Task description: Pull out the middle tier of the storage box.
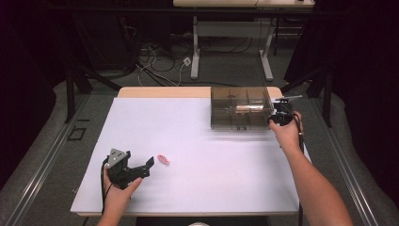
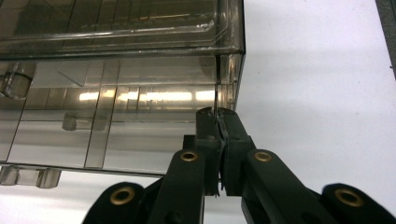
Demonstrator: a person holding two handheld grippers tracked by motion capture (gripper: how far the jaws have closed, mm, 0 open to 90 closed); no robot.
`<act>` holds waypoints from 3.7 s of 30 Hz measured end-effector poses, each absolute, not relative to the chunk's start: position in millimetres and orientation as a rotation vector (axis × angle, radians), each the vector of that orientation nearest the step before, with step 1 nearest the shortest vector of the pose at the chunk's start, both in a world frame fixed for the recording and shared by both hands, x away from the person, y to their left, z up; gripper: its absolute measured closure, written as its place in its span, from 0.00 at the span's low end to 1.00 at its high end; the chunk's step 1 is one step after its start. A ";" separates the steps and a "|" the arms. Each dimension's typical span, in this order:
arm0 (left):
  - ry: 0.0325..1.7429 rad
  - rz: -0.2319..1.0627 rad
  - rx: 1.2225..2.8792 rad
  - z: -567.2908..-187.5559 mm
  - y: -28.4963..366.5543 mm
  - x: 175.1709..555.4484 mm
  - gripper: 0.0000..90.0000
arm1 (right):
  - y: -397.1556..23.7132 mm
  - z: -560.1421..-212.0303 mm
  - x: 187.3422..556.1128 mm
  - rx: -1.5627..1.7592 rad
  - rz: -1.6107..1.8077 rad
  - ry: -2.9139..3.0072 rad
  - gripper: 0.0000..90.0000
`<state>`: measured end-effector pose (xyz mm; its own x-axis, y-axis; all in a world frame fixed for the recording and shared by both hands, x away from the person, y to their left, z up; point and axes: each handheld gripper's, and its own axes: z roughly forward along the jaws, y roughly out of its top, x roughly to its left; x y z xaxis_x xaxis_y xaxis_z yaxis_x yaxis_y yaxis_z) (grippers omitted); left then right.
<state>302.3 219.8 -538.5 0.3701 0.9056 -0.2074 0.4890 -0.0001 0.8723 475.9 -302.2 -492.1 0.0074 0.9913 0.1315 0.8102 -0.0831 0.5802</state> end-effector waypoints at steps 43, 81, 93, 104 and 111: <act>1.265 0.523 1.646 -538.9 219.1 302.5 0.01 | -303.3 -490.0 455.1 1.943 0.705 1.910 0.99; 1.263 0.525 1.649 -539.5 218.6 303.0 0.01 | -307.7 -495.9 448.6 1.908 0.748 1.931 0.92; 1.263 0.526 1.651 -539.6 218.8 302.9 0.01 | -305.8 -493.0 444.3 1.787 0.772 1.940 0.75; 1.263 0.529 1.651 -539.7 217.9 302.7 0.01 | -293.4 -481.6 428.8 1.610 0.882 1.950 0.63; 1.264 0.536 1.655 -539.7 217.3 302.7 0.01 | -279.3 -478.2 418.1 1.468 0.886 1.982 0.56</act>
<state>302.7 217.3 -539.7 0.3690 0.9086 -0.1954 0.4918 -0.0125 0.8706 418.1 -279.3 -478.2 -0.2814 0.9593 -0.0227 0.6232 0.2007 0.7559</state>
